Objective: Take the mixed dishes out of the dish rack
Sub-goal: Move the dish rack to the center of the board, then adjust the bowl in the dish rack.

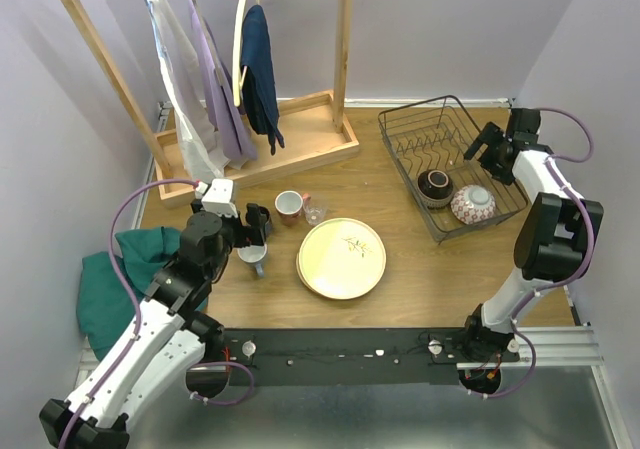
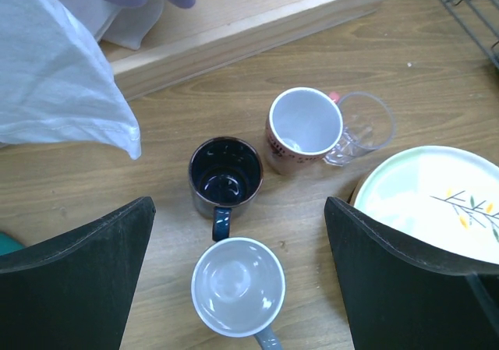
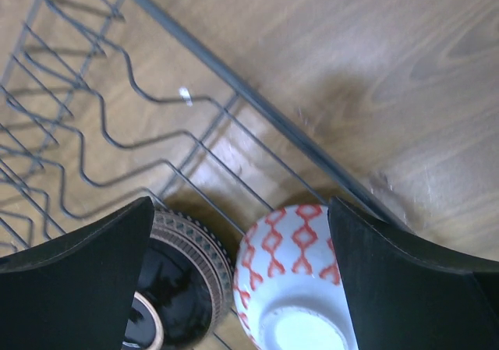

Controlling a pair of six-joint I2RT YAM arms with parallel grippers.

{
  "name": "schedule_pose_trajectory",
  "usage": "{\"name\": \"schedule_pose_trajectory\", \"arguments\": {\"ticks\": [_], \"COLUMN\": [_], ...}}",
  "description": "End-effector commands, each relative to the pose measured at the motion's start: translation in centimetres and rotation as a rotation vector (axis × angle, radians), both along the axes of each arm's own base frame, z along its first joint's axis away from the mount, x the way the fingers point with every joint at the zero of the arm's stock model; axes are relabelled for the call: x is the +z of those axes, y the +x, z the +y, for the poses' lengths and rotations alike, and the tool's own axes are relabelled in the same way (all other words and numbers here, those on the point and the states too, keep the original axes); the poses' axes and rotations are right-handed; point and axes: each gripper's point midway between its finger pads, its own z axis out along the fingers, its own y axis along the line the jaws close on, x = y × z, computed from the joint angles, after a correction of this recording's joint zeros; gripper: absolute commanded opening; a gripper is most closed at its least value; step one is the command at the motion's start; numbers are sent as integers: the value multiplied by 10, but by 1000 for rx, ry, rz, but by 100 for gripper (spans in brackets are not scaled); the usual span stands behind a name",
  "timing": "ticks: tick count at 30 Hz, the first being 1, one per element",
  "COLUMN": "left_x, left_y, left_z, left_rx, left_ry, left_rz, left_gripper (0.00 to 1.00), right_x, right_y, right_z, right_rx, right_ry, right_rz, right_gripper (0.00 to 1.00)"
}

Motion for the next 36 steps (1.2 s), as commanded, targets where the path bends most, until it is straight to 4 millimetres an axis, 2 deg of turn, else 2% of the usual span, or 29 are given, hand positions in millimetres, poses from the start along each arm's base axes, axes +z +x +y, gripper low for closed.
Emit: {"name": "schedule_pose_trajectory", "arguments": {"ticks": [1,4,5,7,8,9,11,12,13,16,18,19,22,23,26,29,36], "left_x": [-10,-12,-10,-8,-6,-4,-1,-1,0,2,1,1,0,0,-1,-5,-8], "left_y": [4,3,2,1,1,1,0,0,-1,-2,-3,-3,-2,-2,-2,-1,1], "left_z": [7,1,-2,-6,-5,-4,-3,-4,-5,-7,-7,-6,-5,-6,-8,-7,-9], "left_rx": [28,3,-12,-27,-28,-15,-13,-15,-18,-32,-29,-24,-19,-24,-29,-26,-32], "left_ry": [54,38,20,9,2,-6,-11,-16,-22,-40,-41,-40,-35,-36,-36,-29,-18], "left_rz": [23,35,33,26,19,12,4,3,5,0,1,0,4,4,11,21,36], "left_gripper": [99,99,99,99,99,99,99,99,99,99,99,99,99,99,99,99,99], "right_x": [20,32,41,39,49,43,46,45,43,28,23,21,24,16,6,-4,-5], "right_y": [22,22,26,15,13,2,-10,-25,-31,-60,-75,-86,-99,-106,-111,-107,-83], "right_z": [-29,-39,-38,-31,-21,-15,1,10,27,47,51,52,49,49,47,43,7], "right_rx": [-80,-79,-58,-11,29,48,97,120,171,204,199,185,155,157,153,153,52], "right_ry": [-98,-168,-172,-161,-132,-121,-152,-163,-185,-209,-201,-194,-201,-204,-208,-231,-332], "right_rz": [-97,-97,-106,-59,-85,-56,-26,13,37,142,173,179,169,191,217,236,212], "right_gripper": [100,100,100,100,100,100,100,100,100,100,100,100,100,100,100,100,100]}}
